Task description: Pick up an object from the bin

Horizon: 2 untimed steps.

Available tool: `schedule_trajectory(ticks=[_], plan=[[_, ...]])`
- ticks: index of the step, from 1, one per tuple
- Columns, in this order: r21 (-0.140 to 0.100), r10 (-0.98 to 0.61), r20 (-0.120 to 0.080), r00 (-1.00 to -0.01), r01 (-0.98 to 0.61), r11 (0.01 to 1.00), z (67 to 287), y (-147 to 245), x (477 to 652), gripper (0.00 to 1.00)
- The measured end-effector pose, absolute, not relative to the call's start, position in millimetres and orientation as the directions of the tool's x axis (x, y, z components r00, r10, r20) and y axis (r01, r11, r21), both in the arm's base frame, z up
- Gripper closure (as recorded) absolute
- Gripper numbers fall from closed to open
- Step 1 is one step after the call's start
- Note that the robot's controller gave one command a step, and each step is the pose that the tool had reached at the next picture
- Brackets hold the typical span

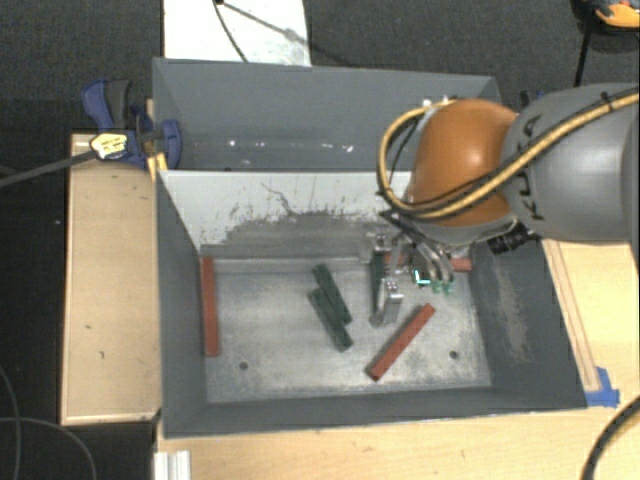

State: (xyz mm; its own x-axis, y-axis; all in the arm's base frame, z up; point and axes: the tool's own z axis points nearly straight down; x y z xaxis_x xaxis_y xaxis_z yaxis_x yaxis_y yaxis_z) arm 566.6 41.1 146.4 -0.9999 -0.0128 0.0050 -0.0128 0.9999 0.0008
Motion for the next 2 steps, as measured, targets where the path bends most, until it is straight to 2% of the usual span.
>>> schedule_trajectory(ticks=[1, 2], plan=[[0.001, -0.012, -0.003, -1.0, -0.012, 1.0, 150.4, 41.0, 568.6, 0.0], [0.0, -0.238, -0.009, -0.971, -0.238, 0.971, 99.7, 14.4, 536.9, 0.0]])
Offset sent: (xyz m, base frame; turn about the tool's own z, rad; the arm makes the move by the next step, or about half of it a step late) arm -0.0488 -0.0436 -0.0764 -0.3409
